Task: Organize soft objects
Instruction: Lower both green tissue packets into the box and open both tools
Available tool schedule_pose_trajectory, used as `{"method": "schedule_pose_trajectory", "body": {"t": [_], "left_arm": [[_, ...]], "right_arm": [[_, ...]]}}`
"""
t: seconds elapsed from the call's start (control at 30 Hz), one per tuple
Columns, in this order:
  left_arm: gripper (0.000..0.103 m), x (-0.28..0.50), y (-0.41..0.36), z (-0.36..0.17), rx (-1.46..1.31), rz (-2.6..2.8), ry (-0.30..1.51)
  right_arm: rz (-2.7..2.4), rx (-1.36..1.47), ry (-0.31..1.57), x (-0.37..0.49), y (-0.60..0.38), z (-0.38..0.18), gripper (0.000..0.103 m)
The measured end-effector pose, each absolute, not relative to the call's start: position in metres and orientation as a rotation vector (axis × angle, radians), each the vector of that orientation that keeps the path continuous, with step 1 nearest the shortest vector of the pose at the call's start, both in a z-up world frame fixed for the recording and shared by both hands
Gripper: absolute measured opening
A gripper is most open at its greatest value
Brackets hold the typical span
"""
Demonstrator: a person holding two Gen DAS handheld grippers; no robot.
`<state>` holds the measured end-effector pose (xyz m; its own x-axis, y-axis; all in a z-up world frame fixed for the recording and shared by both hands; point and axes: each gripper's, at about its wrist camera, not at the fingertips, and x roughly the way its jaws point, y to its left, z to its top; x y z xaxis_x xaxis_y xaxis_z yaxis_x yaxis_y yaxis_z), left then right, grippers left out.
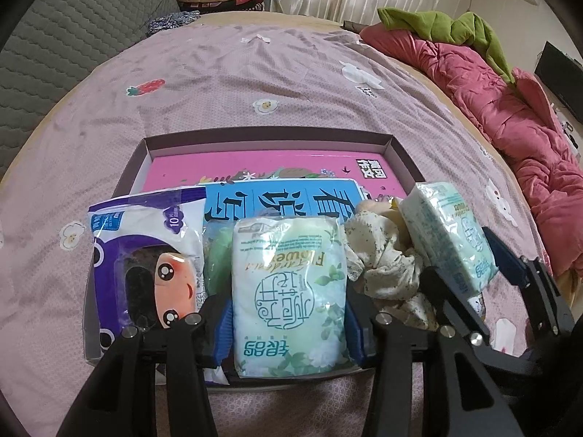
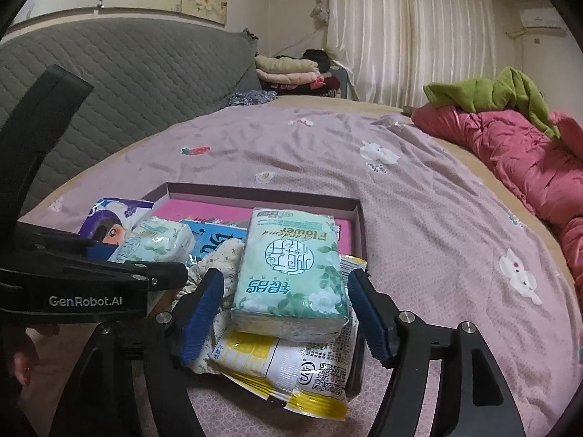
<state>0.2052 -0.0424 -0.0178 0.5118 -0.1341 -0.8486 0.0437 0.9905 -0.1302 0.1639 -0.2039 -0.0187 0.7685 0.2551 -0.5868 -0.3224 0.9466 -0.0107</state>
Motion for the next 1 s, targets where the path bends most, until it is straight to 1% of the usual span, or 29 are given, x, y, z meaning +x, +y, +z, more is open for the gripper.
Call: {"method": "schedule_pose_trajectory", "body": {"t": [0.47, 1.0], "left_arm": [[0.050, 0.205, -0.041, -0.019, -0.087, -0.097, 1.033], [0.052, 0.205, -0.045, -0.021, -0.061, -0.086, 1.025]], "right_arm": [[0.290, -0.123, 0.563, 0.150, -0.210, -0.010, 0.074], [0.280, -0.118, 0.566, 0.154, -0.211, -0.012, 0.074]]}}
